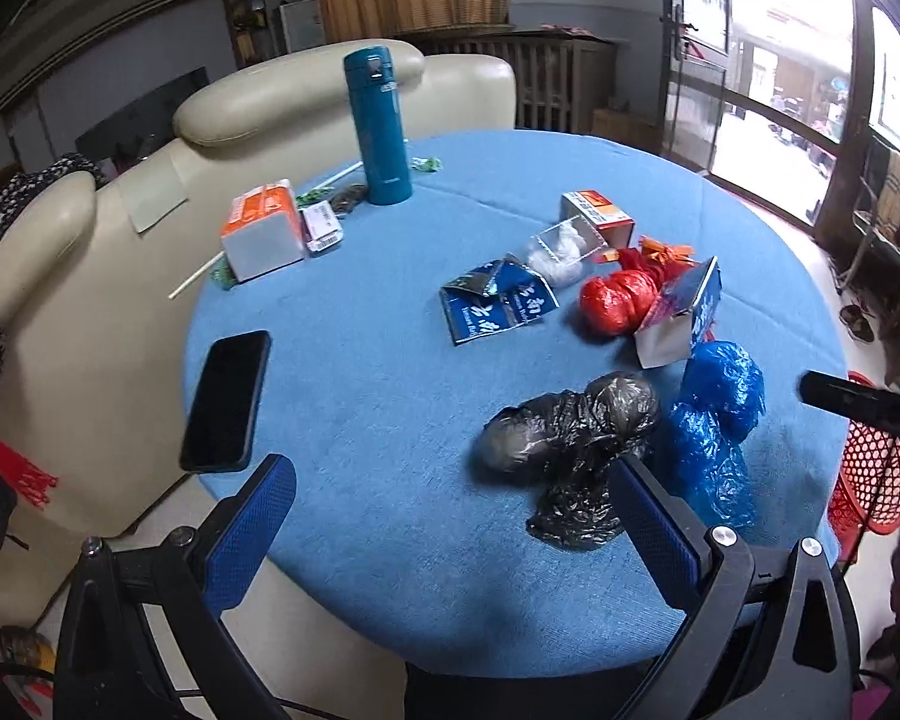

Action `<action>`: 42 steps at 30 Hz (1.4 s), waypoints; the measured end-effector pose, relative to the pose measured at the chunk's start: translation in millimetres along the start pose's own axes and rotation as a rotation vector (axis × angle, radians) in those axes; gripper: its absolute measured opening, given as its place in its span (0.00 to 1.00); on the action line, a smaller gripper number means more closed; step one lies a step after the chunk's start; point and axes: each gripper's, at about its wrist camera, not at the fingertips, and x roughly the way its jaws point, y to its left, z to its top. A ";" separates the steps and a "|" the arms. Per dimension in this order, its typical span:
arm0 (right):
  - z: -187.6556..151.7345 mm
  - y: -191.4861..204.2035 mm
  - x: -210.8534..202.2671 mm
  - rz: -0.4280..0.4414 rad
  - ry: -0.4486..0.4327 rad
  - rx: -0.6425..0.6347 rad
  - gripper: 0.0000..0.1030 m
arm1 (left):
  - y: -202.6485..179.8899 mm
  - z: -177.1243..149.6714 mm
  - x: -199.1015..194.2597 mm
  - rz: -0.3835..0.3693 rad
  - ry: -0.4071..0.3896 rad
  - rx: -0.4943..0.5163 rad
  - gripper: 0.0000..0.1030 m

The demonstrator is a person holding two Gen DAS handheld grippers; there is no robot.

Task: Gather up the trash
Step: 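Grasp the black plastic bag with the left tool while the right tool grasps the blue bag, then carry both bags to the red wastebasket and open both tools to drop them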

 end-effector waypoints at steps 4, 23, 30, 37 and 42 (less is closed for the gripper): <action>12.5 8.4 24.9 0.093 0.060 0.028 0.74 | -0.8 1.7 9.3 -0.034 0.010 0.028 1.00; 2.2 -14.4 35.9 0.063 0.129 0.139 0.54 | -46.4 24.4 81.3 -0.237 0.099 0.228 0.92; -2.5 -48.0 2.1 0.040 0.044 0.180 0.54 | -64.6 9.4 91.4 -0.235 0.145 0.287 0.55; -6.2 -77.8 -44.6 -0.006 -0.095 0.180 0.54 | -71.0 10.1 69.2 -0.239 0.072 0.285 0.44; -9.5 -99.3 -81.8 -0.068 -0.211 0.174 0.54 | -73.9 13.5 36.7 -0.253 0.009 0.276 0.44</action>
